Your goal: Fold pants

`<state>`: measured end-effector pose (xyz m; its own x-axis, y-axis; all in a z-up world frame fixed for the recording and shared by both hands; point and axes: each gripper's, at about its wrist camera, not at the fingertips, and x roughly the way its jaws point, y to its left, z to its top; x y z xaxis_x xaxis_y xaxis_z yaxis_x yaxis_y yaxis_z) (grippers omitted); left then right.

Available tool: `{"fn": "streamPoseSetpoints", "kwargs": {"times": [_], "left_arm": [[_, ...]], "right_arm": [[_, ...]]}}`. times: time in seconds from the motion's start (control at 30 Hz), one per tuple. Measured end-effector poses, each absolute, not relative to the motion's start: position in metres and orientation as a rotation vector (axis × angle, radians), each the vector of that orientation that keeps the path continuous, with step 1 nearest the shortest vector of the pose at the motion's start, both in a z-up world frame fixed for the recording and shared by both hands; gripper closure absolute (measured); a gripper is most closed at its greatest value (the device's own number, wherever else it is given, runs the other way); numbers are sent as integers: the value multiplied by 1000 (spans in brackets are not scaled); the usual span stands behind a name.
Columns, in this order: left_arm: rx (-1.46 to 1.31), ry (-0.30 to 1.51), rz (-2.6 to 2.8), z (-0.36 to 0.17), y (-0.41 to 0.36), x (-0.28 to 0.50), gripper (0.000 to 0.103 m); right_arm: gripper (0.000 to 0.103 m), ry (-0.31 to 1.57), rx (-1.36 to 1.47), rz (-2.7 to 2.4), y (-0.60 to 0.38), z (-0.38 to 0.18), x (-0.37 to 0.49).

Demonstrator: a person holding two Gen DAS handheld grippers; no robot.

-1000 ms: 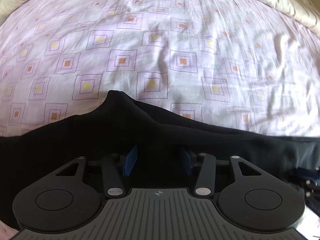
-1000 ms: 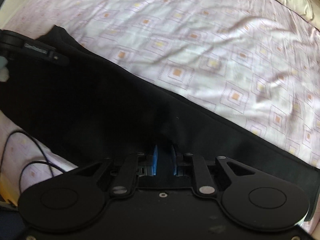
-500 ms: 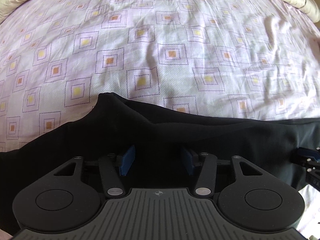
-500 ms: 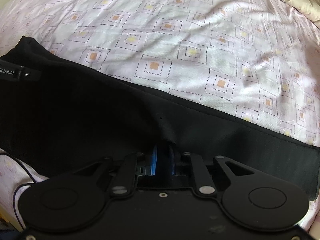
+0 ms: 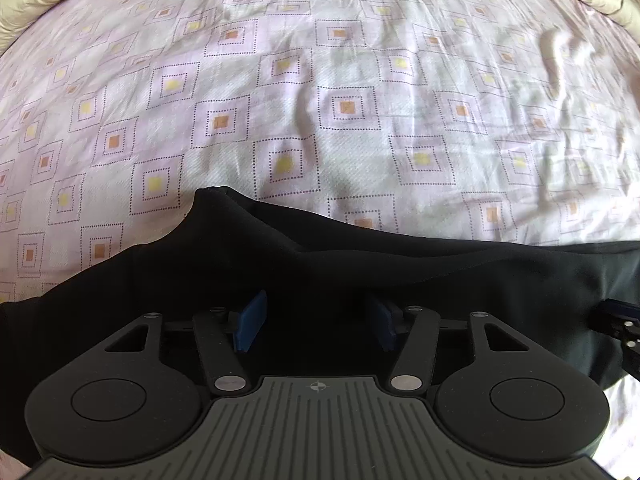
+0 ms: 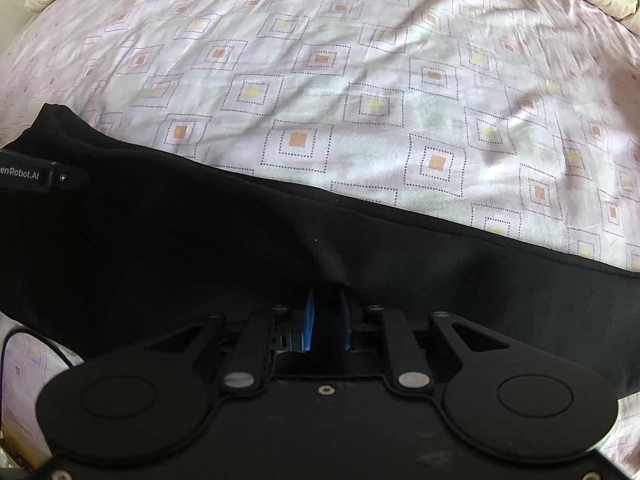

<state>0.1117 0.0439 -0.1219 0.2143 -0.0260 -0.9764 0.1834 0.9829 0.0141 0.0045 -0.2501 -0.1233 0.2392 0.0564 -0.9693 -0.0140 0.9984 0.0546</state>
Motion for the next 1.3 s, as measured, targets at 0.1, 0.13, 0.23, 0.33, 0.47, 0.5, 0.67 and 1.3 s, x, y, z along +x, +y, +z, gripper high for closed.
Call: {"fn": "streamPoseSetpoints", "kwargs": {"times": [0.1, 0.13, 0.23, 0.33, 0.47, 0.5, 0.67, 1.3], "left_arm": [[155, 1356, -116, -122, 38, 113, 46], [153, 1360, -100, -122, 37, 114, 46], [153, 1372, -46, -121, 31, 117, 43], [155, 1377, 2, -121, 26, 118, 37], [145, 1344, 19, -116, 23, 113, 39], [146, 1326, 23, -114, 22, 109, 43], [132, 1203, 64, -78, 2, 70, 64], [156, 1179, -243, -58, -152, -19, 64]], "right_arm": [[86, 1270, 178, 51, -275, -111, -6], [86, 1239, 201, 27, -286, -106, -11], [83, 1168, 213, -17, -323, -89, -31], [81, 1114, 148, -57, -366, -76, -48], [77, 1092, 84, -115, -426, -69, -60], [76, 1097, 68, -128, -443, -68, -62], [74, 1116, 88, -144, -488, -73, -60], [102, 1152, 118, 21, -509, -90, -54]]}}
